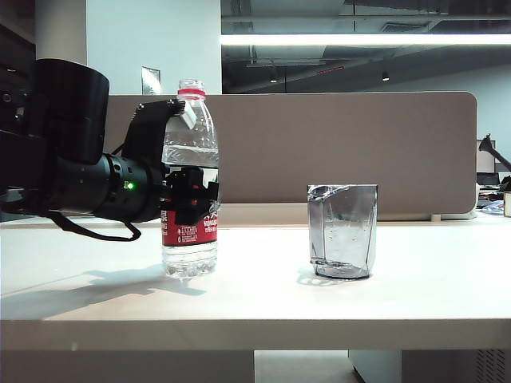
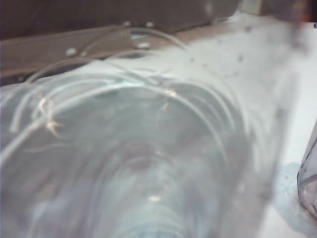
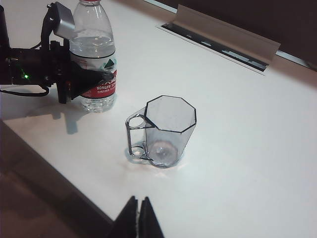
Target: Pick up the mineral water bottle on the table and pour water into the mug until it's full.
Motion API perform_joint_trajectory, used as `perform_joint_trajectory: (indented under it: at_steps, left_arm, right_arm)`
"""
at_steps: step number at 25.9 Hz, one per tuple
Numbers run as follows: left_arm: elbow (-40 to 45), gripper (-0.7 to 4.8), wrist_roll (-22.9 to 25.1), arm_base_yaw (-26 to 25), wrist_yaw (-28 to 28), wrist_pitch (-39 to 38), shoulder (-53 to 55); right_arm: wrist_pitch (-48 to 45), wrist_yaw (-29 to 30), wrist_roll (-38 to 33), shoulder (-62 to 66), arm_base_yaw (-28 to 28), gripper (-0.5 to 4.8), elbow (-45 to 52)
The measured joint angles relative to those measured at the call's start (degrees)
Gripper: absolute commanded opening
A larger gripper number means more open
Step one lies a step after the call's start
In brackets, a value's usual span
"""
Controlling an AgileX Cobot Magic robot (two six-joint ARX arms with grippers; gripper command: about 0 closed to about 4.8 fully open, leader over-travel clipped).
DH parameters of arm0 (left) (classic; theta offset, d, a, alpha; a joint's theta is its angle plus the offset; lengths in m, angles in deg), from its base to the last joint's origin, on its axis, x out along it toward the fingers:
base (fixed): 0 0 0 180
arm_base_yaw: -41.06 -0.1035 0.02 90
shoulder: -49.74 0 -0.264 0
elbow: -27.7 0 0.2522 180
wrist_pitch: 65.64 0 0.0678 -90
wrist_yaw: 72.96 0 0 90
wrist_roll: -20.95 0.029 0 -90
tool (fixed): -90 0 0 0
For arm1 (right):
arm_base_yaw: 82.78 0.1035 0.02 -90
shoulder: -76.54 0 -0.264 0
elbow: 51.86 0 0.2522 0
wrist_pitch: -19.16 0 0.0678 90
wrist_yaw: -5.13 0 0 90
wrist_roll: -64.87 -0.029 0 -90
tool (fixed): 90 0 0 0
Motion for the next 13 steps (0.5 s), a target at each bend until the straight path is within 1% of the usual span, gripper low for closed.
perform_joint_trajectory:
  at_steps: [4, 6, 7, 11, 13]
  left_arm:
    - [-0.9, 1.74, 3.4, 0.0, -0.2, -0.8, 0.0]
    - [-2.3, 1.74, 5.8, 0.5, 0.1, -3.0, -0.1]
    - [-3.7, 1.74, 8.0, 1.0, 0.9, -5.8, -0.6]
    - [-8.2, 1.74, 14.0, 3.7, 5.7, -15.8, -2.1]
    - [-9.6, 1.74, 16.9, 4.8, 7.6, -18.7, -2.4]
  right_arm:
    - [0.0, 0.0, 0.0, 0.0, 0.0, 0.27, 0.0]
    - [0.0, 0.0, 0.0, 0.0, 0.0, 0.26, 0.0]
    - [0.0, 0.0, 0.0, 0.0, 0.0, 0.27, 0.0]
    - [0.0, 0.0, 0.0, 0.0, 0.0, 0.27, 0.0]
    - [0.0, 0.0, 0.0, 0.0, 0.0, 0.27, 0.0]
